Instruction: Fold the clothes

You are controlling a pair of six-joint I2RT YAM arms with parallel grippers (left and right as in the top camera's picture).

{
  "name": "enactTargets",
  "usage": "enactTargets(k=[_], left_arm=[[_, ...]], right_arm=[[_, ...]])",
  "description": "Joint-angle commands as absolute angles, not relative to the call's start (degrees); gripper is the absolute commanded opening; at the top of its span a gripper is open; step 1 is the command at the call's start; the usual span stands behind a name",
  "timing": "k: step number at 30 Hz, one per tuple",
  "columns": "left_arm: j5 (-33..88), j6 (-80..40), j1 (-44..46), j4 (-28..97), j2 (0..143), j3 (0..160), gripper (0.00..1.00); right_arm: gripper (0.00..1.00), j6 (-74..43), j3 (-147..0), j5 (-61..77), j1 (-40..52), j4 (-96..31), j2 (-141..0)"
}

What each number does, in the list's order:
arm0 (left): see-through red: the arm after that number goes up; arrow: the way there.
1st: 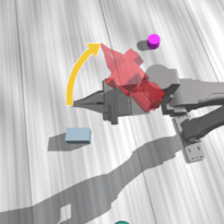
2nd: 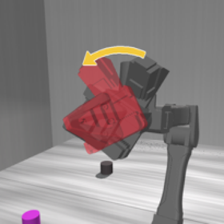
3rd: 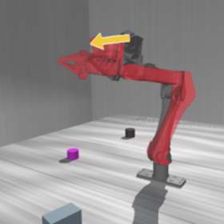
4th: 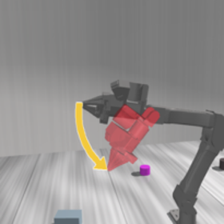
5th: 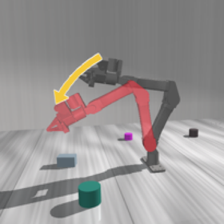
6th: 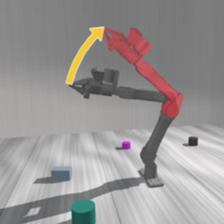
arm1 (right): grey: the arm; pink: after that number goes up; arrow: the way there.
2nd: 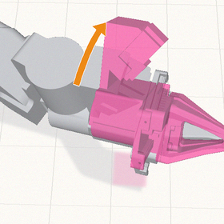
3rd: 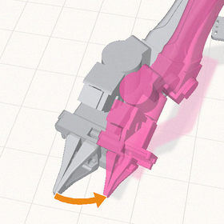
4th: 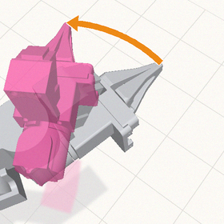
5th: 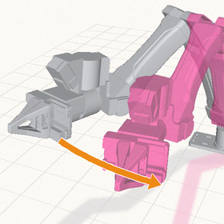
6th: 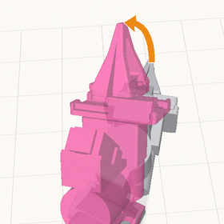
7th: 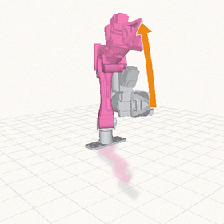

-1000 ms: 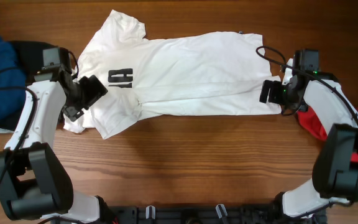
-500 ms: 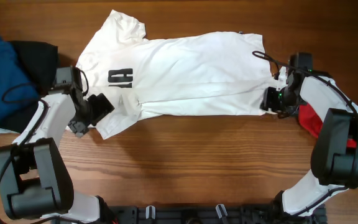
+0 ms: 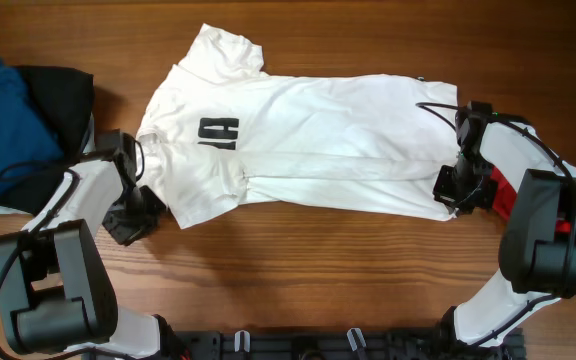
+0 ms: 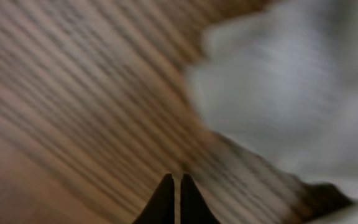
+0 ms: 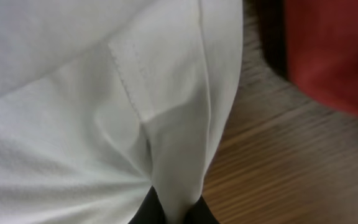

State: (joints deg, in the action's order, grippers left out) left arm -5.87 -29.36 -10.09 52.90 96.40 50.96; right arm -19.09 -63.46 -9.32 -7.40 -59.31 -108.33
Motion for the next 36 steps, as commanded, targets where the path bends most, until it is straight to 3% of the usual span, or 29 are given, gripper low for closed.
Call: enactTargets(k=[1, 11, 18, 20, 23, 26, 31, 36], left_arm=[[-9.96, -30.72, -12.69, 54.78, 96.75, 50.72, 0.04], [-6.15, -30.24, -13.67, 52.95, 94.78, 50.74, 0.06], [4.67, -27.11, -13.61, 51.18, 82.46, 50.74, 0.06], [6.28, -26.11, -13.56, 49.23, 79.2, 50.74, 0.1], [5.3, -25.89, -13.56, 47.55, 78.7, 50.72, 0.38], [4.91, -25.78, -13.63, 47.97, 80.86, 50.65, 0.52], [4.91, -26.37, -13.63, 46.96, 86.0, 50.65, 0.57], [4.89, -25.87, -13.63, 42.89, 92.68, 50.65, 0.52]], right_arm=[[0.04, -22.7, -62.13, -14.39, -7.6, -60.88, -110.15], [0.04, -22.7, -62.13, -14.41, -7.6, -61.63, -109.91], [0.04, -24.03, -62.13, -15.46, -7.6, -62.24, -108.29], [0.04, -24.03, -62.13, -15.44, -7.6, -62.02, -107.26], [0.04, -23.99, -62.13, -15.42, -7.57, -61.87, -105.89], [0.04, -23.97, -62.13, -15.35, -7.57, -61.67, -105.71], [0.04, -23.7, -62.13, -14.98, -7.57, -60.9, -105.71], [0.04, -22.5, -62.13, -13.89, -7.57, -60.2, -105.73]])
